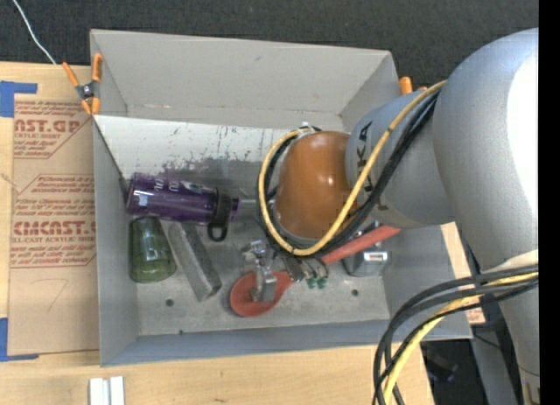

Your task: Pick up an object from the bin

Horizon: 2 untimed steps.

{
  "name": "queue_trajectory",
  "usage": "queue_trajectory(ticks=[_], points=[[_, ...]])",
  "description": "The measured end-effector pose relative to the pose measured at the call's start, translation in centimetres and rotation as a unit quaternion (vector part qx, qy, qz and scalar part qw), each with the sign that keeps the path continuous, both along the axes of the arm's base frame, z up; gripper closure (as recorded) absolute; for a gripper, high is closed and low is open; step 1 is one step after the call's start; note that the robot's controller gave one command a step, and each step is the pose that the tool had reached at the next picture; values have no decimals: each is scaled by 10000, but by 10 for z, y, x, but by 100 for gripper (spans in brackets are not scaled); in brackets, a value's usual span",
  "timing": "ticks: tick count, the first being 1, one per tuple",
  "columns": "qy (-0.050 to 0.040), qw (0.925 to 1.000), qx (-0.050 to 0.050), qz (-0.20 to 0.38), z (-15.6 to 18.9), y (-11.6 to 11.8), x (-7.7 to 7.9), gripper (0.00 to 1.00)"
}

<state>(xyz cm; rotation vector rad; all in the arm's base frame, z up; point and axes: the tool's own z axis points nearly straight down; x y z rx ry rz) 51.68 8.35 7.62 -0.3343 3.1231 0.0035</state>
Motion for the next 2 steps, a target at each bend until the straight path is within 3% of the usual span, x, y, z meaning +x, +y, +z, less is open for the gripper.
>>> queue_trajectory(ticks=[1, 2], points=[[0, 10000, 0, -1, 0, 0, 0, 100], [17, 9999, -10, -133, 119, 7, 1, 100]])
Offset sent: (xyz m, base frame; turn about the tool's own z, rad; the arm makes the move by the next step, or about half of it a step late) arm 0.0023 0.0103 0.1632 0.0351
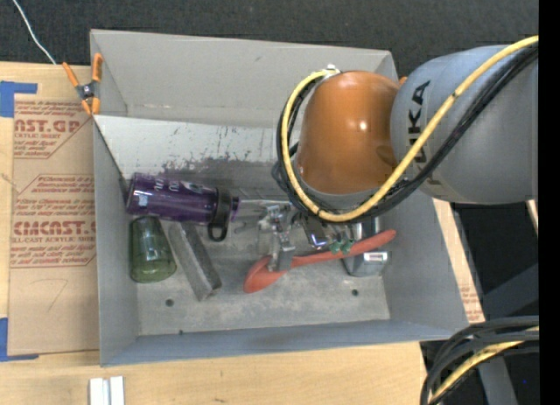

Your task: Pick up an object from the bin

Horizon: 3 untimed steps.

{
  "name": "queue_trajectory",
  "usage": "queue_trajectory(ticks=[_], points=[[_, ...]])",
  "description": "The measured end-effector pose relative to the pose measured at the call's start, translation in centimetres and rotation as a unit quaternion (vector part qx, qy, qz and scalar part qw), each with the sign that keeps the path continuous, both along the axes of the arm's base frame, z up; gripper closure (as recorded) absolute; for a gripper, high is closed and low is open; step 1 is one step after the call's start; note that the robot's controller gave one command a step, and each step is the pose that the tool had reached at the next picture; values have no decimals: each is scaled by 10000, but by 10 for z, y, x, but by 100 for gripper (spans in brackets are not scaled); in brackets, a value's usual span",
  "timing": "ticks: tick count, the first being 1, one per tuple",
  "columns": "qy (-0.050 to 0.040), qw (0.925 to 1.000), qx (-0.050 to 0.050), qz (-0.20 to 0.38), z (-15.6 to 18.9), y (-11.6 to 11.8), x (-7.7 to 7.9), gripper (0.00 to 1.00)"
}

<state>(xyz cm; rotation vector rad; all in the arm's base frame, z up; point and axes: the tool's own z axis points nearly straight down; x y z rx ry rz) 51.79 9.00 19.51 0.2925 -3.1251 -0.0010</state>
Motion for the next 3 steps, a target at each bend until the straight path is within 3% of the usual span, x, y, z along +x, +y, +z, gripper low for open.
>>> queue_trajectory(ticks=[1, 2, 3], points=[[-59, 10000, 26, 33, -90, -6, 31, 100], [-7, 9991, 0, -426, -105, 9, 28, 100], [-7, 9991, 0, -427, -105, 9, 28, 100]])
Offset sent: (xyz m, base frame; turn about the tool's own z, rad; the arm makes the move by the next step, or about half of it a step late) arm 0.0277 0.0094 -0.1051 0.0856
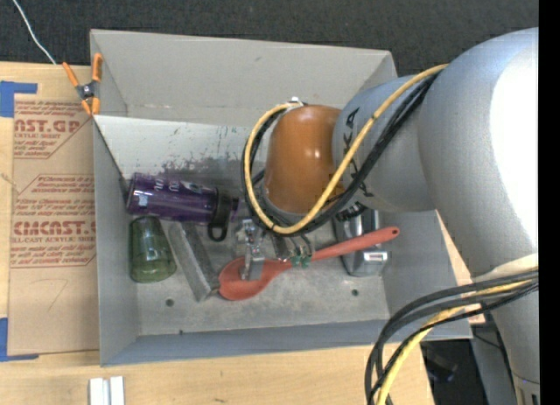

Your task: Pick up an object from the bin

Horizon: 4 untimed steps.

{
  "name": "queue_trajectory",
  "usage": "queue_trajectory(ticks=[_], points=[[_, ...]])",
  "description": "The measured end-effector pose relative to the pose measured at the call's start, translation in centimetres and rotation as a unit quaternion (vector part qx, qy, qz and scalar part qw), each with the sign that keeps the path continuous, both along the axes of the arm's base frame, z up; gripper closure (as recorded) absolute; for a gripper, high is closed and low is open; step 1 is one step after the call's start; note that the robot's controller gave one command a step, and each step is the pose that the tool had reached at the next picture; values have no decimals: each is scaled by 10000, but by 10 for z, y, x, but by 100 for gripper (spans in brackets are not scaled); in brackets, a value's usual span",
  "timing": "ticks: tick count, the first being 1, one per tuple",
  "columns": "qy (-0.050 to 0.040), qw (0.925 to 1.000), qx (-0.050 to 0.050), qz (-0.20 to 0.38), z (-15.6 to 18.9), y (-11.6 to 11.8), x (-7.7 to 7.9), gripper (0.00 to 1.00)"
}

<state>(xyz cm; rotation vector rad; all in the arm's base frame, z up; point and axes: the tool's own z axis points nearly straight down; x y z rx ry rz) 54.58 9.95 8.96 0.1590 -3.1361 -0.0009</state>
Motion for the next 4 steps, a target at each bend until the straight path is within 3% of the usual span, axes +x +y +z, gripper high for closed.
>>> queue_trajectory(ticks=[1, 2, 3, 4], points=[[-20, 9999, 2, 131, 66, 1, -9, 100], [-2, 10000, 6, 11, 1, 6, -3, 100], [-19, 10000, -1, -61, -10, 36, 11, 100], [29, 10000, -6, -58, -11, 36, 8, 0]])
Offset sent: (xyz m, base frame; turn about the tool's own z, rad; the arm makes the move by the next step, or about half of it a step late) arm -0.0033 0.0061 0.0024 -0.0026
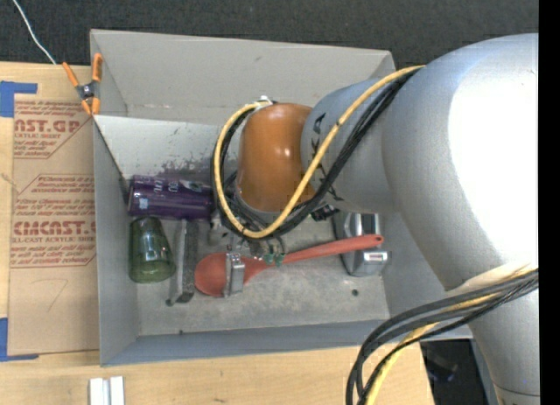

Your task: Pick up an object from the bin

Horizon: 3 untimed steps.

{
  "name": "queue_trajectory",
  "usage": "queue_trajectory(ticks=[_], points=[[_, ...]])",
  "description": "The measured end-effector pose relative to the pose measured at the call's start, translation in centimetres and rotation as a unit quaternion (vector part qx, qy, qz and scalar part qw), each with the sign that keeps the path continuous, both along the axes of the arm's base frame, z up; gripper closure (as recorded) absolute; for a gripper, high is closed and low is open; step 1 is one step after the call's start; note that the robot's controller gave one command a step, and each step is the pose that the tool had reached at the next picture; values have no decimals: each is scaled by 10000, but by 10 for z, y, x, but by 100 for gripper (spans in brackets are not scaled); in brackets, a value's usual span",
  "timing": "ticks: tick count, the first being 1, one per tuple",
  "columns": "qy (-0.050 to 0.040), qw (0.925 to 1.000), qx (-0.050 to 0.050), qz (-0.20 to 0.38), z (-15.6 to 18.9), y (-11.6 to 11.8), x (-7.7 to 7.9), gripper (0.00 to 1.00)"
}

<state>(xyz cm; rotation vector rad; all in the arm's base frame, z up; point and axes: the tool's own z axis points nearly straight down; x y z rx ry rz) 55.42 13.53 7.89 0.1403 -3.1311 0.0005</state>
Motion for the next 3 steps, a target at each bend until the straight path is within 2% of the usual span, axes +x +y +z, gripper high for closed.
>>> queue_trajectory(ticks=[1, 2, 3], points=[[-51, 10000, 11, -2, 1, 0, 2, 100], [-51, 10000, 10, -3, 1, 0, 2, 100], [-30, 9998, 4, 218, 115, -15, -14, 100]])
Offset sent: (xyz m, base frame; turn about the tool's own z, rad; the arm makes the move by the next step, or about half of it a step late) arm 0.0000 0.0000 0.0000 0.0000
